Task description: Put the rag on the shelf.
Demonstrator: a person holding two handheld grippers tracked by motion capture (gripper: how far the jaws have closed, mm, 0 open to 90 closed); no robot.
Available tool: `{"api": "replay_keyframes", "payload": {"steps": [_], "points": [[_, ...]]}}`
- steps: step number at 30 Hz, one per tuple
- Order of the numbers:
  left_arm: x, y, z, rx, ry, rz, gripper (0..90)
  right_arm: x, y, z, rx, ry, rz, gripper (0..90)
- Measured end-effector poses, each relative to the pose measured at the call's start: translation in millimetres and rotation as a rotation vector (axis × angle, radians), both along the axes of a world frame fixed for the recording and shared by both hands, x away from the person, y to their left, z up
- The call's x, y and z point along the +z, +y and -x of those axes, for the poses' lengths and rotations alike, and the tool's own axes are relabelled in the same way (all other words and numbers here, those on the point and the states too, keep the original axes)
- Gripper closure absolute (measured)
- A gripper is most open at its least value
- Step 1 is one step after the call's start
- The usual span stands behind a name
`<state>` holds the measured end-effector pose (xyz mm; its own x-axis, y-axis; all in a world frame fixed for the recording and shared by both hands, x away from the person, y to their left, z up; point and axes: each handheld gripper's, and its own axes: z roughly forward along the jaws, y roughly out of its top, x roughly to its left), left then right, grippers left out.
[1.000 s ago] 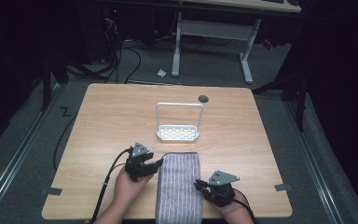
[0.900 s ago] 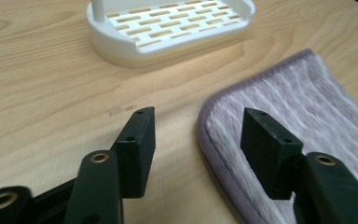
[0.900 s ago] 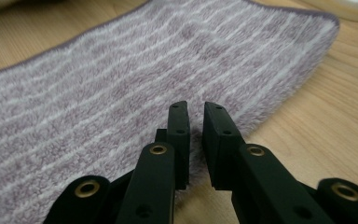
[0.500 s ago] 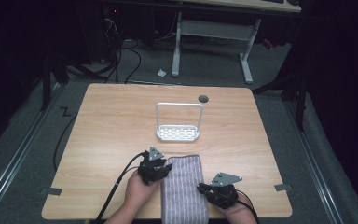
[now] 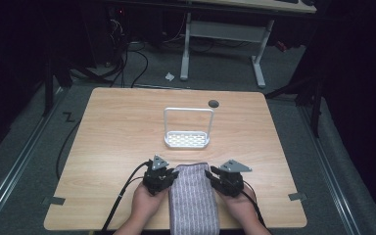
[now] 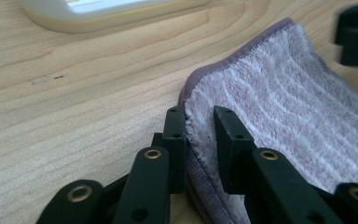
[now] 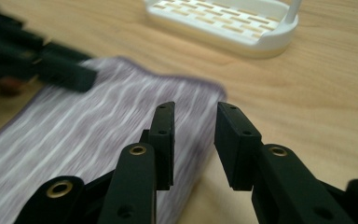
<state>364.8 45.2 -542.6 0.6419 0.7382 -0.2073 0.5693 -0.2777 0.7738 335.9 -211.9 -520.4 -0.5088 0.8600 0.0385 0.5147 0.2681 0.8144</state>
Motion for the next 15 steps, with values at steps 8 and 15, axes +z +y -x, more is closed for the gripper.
{"api": "replay_keyframes", "payload": {"steps": [8,15], "points": [[0.0,-0.8,3.0,-0.007,-0.002,-0.003,75.5,-17.9,7.2,-27.3,-0.011,0.114,-0.01,72.7],[-0.4,2.0,1.7,-0.005,0.026,0.026,77.4,-15.0,9.4,-15.0,0.021,0.039,0.012,84.1]]}}
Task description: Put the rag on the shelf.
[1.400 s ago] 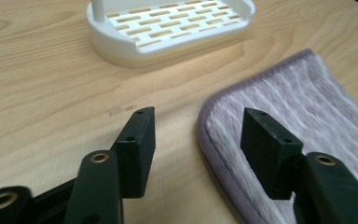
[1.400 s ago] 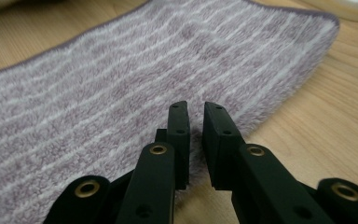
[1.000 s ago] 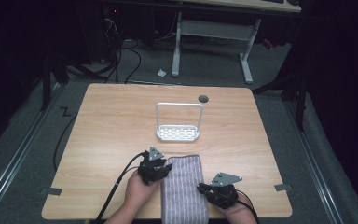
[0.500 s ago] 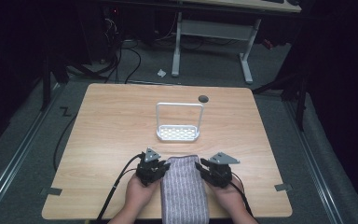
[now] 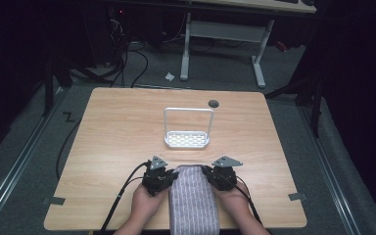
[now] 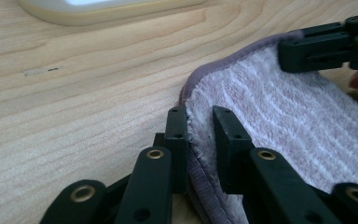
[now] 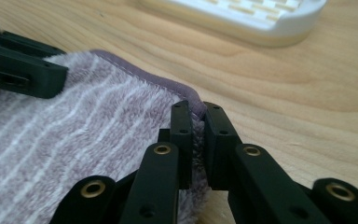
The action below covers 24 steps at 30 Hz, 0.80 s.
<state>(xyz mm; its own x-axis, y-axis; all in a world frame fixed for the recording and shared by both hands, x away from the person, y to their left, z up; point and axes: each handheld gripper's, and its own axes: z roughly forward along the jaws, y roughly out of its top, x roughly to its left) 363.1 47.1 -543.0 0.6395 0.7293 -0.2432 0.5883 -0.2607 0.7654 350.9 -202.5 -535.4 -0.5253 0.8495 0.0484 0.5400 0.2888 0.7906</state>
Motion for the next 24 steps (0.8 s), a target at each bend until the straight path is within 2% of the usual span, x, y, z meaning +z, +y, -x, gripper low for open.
{"api": "replay_keyframes", "payload": {"steps": [2,4,7,8,9,11,12,13,14,15,16,18,21,24], "points": [[0.6,-0.8,2.3,-0.001,-0.02,0.0,77.9,3.1,-1.3,8.1,-0.001,-0.038,-0.012,84.0],[1.5,-1.1,6.0,-0.01,-0.032,0.022,78.3,3.4,-3.8,16.6,-0.009,-0.083,-0.022,84.0],[3.8,-3.4,15.6,-0.014,-0.081,0.04,78.5,1.8,-5.9,23.2,-0.024,-0.12,-0.004,83.9],[3.8,-3.4,15.6,-0.014,-0.081,0.04,78.6,1.8,-5.9,23.2,-0.024,-0.12,-0.004,83.9],[4.6,-3.5,17.7,-0.013,-0.089,0.046,78.6,2.3,-7.1,25.1,-0.031,-0.122,-0.019,83.9],[7.5,-3.8,25.3,-0.008,-0.126,0.068,78.7,5.0,-8.4,30.1,-0.038,-0.163,-0.029,83.8],[7.5,-3.8,25.3,-0.008,-0.126,0.068,78.7,5.9,-8.7,31.7,-0.037,-0.176,-0.031,83.7],[9.5,-3.9,30.7,0.002,-0.164,0.075,78.6,6.9,-9.0,33.4,-0.041,-0.182,-0.037,83.8],[9.5,-3.9,30.7,0.002,-0.164,0.075,78.7,8.0,-9.3,34.8,-0.042,-0.19,-0.044,83.8],[11.0,-3.8,33.2,0.005,-0.181,0.073,78.7,8.0,-9.3,34.8,-0.042,-0.19,-0.044,83.8],[14.2,-3.6,39.0,0.016,-0.22,0.091,78.6,11.0,-8.7,38.6,-0.043,-0.213,-0.044,83.8],[18.2,-2.3,45.4,0.032,-0.261,0.111,78.5,15.0,-7.0,43.8,-0.044,-0.247,-0.04,83.8],[26.1,0.7,57.3,0.044,-0.354,0.143,78.5,22.7,-3.7,52.8,-0.045,-0.312,-0.04,83.7],[34.9,2.2,65.8,0.05,-0.413,0.159,78.5,30.4,-0.8,59.9,-0.039,-0.354,-0.05,83.8]]}}
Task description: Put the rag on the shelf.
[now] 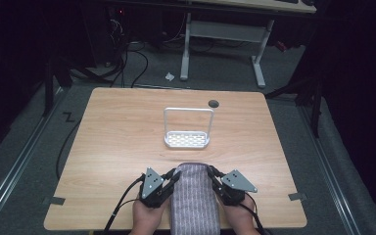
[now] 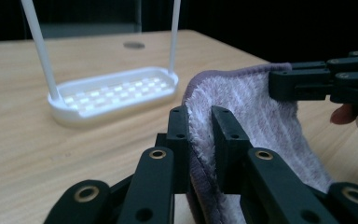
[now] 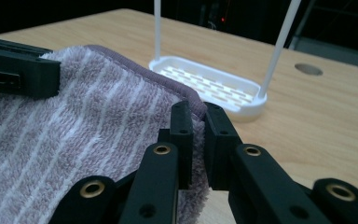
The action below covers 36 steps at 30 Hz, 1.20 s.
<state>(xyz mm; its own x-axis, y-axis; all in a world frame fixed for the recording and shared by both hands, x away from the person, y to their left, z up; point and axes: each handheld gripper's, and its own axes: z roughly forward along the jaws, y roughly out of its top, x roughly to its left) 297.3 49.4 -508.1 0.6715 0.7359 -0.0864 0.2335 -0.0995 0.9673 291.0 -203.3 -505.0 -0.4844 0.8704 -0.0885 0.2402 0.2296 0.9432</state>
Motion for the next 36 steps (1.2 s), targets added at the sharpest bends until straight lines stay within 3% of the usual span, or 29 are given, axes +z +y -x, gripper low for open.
{"api": "replay_keyframes", "payload": {"steps": [3,9,25,29,36], "points": [[8.2,1.6,3.7,0.002,-0.034,0.007,78.5,9.9,2.2,5.6,0.004,-0.042,-0.012,83.8],[27.9,9.4,3.6,-0.006,-0.047,0.049,78.6,28.6,3.5,12.5,0.01,-0.122,-0.013,83.8],[71.7,7.8,-7.6,-0.011,-0.147,0.052,79.2,80.3,5.5,6.4,0.023,-0.238,-0.053,84.0],[90.3,8.1,-13.8,0.001,-0.187,0.07,79.2,100.8,6.8,2.1,0.03,-0.266,-0.082,84.1],[117.9,8.9,-22.7,0.005,-0.244,0.083,79.3,126.1,10.3,-5.6,0.031,-0.316,-0.074,84.1]]}}
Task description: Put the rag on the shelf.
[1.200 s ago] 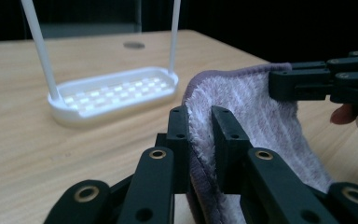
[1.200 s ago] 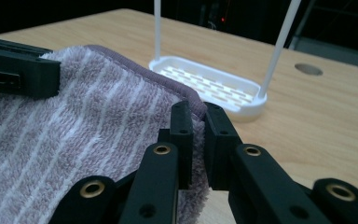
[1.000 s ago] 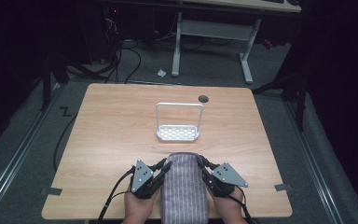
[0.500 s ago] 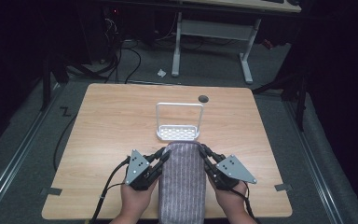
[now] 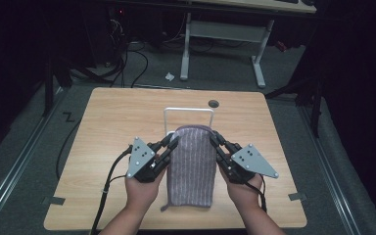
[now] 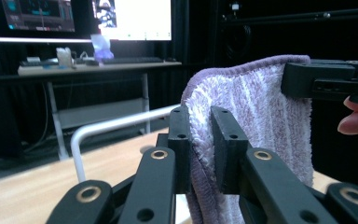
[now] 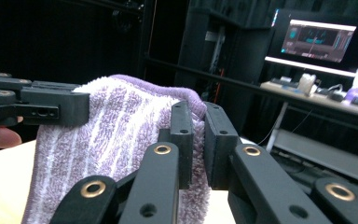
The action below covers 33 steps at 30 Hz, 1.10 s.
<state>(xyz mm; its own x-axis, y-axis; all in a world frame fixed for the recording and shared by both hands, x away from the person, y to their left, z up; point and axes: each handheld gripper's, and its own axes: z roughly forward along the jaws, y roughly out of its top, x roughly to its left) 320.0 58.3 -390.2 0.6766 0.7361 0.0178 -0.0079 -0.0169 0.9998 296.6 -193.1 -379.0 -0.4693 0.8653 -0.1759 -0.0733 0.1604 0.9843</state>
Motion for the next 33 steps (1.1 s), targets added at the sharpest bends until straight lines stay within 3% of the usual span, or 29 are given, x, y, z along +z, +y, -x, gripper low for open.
{"api": "replay_keyframes", "payload": {"steps": [3,6,9,13,18,23,33], "points": [[9.1,-0.4,-4.4,-0.001,-0.007,-0.005,79.3,7.6,-0.4,-3.1,-0.004,-0.013,0.007,84.1],[24.9,-2.6,-13.3,0.013,-0.042,-0.028,79.4,21.3,-3.1,-10.9,-0.013,-0.029,-0.001,84.1],[30.4,-3.5,-19.9,0.005,-0.054,-0.032,79.6,27.3,-5.5,-17.2,-0.017,-0.03,-0.016,84.1],[38.0,-6.9,-33.8,0.006,-0.04,-0.033,79.6,35.7,-11.3,-32.3,-0.029,-0.015,-0.059,84.1],[43.4,-11.6,-49.6,0.018,-0.063,-0.038,79.7,42.6,-12.5,-51.0,-0.046,-0.012,-0.073,84.1],[49.1,-11.9,-78.2,0.036,-0.065,-0.032,79.6,47.8,-10.9,-71.9,-0.054,-0.017,-0.108,84.2],[60.6,-6.1,-121.6,0.078,-0.068,-0.039,79.5,57.8,-0.7,-113.5,-0.059,-0.01,-0.107,84.1]]}}
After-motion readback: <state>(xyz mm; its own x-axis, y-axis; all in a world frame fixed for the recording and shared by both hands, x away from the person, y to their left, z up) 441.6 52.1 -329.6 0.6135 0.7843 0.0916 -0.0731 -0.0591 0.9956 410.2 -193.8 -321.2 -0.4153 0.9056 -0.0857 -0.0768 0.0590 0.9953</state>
